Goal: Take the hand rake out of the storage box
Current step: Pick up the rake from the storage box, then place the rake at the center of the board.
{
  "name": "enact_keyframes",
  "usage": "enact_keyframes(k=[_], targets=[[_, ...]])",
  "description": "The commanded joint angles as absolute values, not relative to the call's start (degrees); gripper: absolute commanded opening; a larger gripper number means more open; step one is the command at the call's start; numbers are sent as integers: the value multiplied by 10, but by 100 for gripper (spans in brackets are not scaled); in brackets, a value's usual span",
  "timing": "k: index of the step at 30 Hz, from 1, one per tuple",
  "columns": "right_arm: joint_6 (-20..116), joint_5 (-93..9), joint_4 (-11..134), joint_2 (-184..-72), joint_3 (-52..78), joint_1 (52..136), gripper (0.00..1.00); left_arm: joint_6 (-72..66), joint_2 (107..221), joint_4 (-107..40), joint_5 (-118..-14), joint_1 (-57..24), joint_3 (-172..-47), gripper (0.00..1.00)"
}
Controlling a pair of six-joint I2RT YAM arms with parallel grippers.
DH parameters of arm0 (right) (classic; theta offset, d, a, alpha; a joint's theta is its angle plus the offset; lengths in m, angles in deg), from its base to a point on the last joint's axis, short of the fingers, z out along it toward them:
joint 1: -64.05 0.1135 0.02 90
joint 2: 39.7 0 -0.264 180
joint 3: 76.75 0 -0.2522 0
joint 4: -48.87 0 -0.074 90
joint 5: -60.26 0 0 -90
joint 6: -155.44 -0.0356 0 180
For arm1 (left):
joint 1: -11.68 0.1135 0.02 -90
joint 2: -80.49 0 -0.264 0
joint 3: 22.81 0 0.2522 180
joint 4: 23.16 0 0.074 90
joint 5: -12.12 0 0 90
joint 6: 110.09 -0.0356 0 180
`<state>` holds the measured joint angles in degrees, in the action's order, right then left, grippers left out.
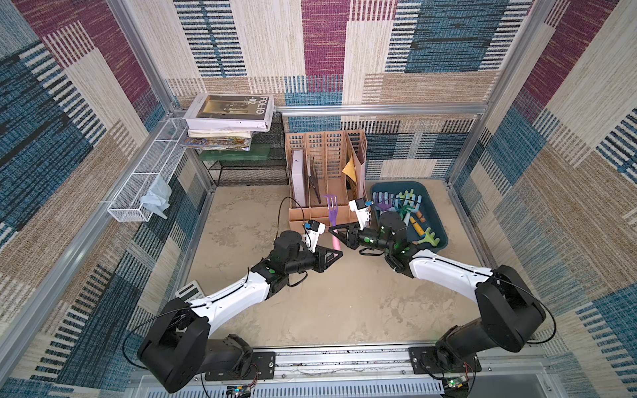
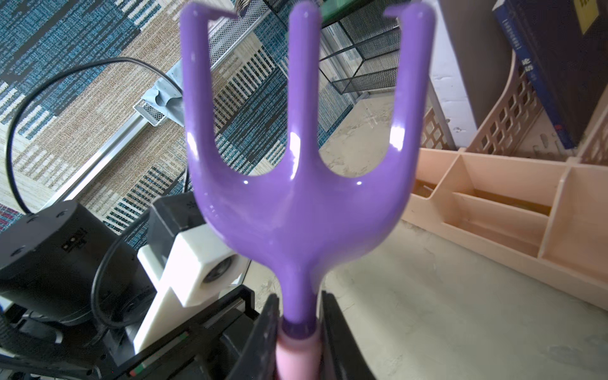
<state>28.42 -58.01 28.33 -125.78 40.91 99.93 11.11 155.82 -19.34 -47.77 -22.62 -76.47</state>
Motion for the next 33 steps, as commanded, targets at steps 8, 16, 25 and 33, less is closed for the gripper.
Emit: enact_keyframes(k=[8, 16, 25, 33], targets=[[313, -536, 404, -1210, 406, 966, 54, 66, 1478, -462, -620, -233, -806, 0], [341, -457, 528, -1078, 480, 826, 96, 145, 1443, -902, -902, -297, -881, 0], [369, -387, 591, -1005, 497, 774, 96, 193, 1576, -989, -928, -309, -876, 0], [375, -401, 582, -1036, 496, 770, 96, 203, 1697, -987, -934, -307, -882, 0]])
